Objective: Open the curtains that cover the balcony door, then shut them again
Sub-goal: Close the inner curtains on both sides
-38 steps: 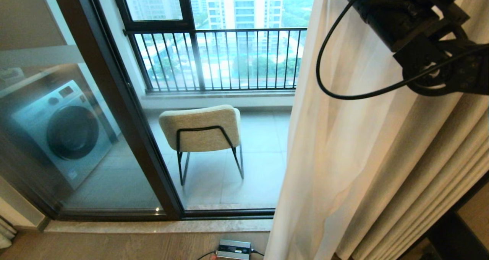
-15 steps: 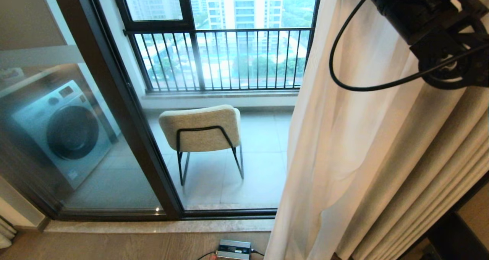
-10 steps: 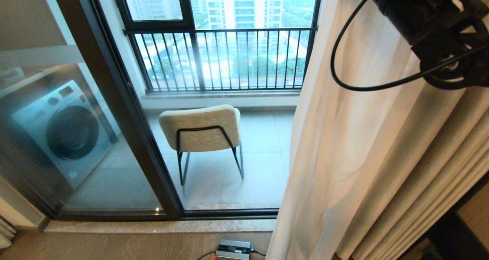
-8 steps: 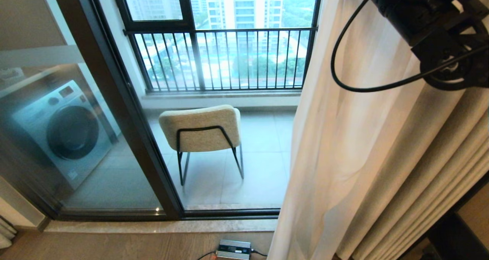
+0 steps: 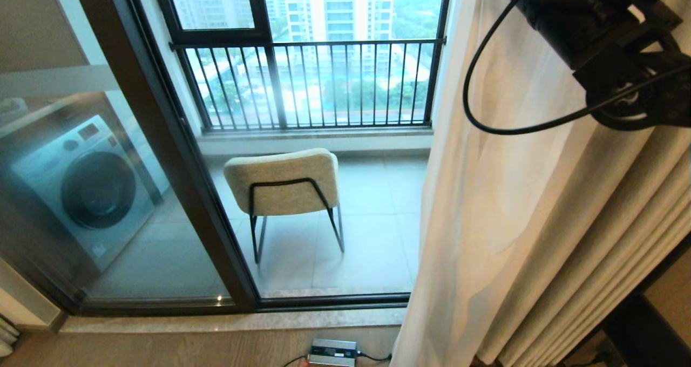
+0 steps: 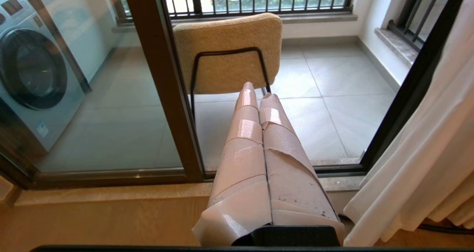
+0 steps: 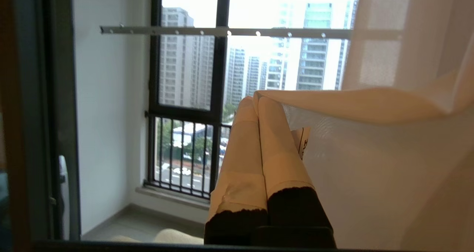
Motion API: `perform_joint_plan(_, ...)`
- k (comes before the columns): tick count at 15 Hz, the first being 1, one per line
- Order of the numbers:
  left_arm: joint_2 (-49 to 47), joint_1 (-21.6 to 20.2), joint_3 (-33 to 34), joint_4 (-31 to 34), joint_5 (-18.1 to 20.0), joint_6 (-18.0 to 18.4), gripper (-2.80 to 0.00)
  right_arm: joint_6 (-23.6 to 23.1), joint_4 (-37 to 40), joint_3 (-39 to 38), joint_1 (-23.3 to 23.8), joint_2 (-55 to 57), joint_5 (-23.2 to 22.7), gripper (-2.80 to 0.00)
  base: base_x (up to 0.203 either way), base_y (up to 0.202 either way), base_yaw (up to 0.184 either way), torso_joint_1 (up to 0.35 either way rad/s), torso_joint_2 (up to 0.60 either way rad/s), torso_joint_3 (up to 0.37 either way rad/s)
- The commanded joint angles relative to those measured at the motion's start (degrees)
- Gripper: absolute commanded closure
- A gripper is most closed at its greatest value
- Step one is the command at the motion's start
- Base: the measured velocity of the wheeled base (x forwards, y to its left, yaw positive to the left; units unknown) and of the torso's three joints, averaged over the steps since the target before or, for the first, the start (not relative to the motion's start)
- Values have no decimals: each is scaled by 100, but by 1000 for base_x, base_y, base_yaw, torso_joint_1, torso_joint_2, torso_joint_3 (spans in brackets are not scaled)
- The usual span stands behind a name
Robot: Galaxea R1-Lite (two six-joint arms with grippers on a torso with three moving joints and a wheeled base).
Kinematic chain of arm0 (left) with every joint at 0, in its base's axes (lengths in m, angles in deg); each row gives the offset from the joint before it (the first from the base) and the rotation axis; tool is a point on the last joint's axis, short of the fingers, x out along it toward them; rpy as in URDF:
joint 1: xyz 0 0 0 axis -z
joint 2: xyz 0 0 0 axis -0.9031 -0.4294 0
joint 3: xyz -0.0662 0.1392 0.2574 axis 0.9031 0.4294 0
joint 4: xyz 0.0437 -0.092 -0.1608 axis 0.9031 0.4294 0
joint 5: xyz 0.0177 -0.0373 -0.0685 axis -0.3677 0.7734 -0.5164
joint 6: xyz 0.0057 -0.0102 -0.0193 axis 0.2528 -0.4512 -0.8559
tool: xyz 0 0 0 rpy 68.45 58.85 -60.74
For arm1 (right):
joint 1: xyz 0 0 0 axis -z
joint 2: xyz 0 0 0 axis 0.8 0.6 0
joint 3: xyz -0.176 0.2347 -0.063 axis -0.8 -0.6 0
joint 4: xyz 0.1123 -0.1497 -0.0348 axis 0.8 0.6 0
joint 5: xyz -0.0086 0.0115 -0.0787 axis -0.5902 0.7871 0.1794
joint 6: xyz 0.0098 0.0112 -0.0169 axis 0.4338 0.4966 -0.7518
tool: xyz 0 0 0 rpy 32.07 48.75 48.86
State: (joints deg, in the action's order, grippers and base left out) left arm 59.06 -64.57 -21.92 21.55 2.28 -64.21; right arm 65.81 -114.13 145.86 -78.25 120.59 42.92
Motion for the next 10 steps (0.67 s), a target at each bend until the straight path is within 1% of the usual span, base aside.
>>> perform_joint_plan(1,2,-9,0,-7,5,0,0,-9,-46,2,6,0,5,0,0,167,1,-1,-1,9)
perform_joint_plan(10,2,-9,0,-7,5,0,0,-9,-55,-42,6,9,9,0,0,189,0,1,2,4)
